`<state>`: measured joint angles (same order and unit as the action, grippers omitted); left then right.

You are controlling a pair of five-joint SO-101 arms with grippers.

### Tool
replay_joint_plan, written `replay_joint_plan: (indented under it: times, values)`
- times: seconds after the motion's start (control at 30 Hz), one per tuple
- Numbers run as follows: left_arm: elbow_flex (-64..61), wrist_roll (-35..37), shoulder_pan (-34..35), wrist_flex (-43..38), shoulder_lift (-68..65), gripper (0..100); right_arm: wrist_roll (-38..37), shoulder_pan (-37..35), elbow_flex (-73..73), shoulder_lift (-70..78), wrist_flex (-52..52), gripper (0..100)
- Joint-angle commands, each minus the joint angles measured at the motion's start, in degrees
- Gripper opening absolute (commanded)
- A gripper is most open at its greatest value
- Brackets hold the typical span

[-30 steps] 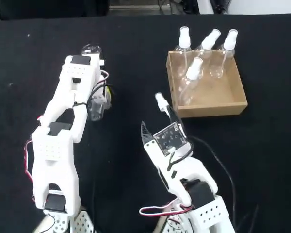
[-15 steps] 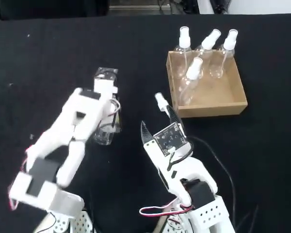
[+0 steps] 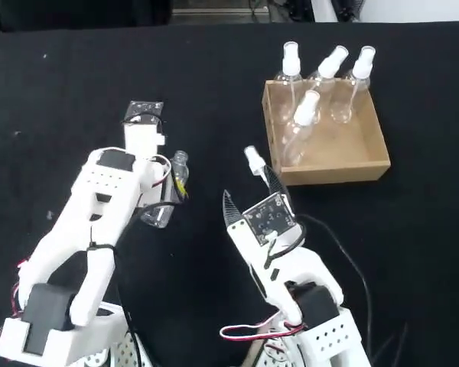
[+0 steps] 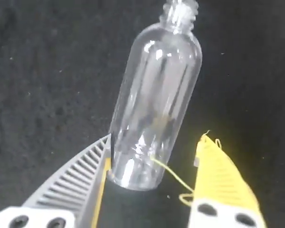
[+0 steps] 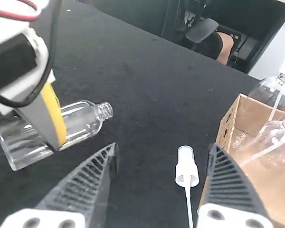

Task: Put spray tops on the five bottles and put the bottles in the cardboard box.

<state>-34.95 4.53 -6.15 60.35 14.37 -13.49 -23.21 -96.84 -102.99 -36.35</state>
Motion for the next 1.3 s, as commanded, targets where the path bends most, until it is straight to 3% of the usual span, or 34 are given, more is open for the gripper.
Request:
replay_joint_plan:
  times: [0.0, 0.27, 0.4, 0.57, 0.83, 1.0, 1.1, 1.27]
  values:
    - [5.67, -0.53, 3.38, 3.87, 2.29, 27, -0.09, 1.05, 0.22, -3.03, 1.76, 25.4]
    - [15.78, -0.53, 18.51, 4.13, 1.76, 27, -0.09, 0.97, 0.22, -3.12, 1.76, 25.4]
    - [13.41, -3.87, 21.76, 0.44, 0.26, 27, -0.09, 0.97, 0.22, -3.12, 1.76, 25.4]
    - [5.49, -6.59, 18.95, -8.26, -4.75, 27, -0.09, 1.05, 0.22, -3.21, 1.76, 25.4]
    - [1.10, -3.87, 1.27, -4.48, -4.57, 27, -0.09, 1.14, 0.22, -3.12, 1.67, 25.4]
    - [-1.71, -3.34, -5.49, -3.16, -3.96, 27, -0.09, 1.14, 0.22, -3.12, 1.67, 25.4]
    - [-1.36, -3.60, -4.18, -3.52, -3.96, 27, 0.09, 1.14, 0.22, -3.03, 1.67, 25.4]
    - [1.54, -4.04, 4.00, -3.52, -3.96, 27, 3.60, 0.79, 2.07, -2.68, 0.88, 25.4]
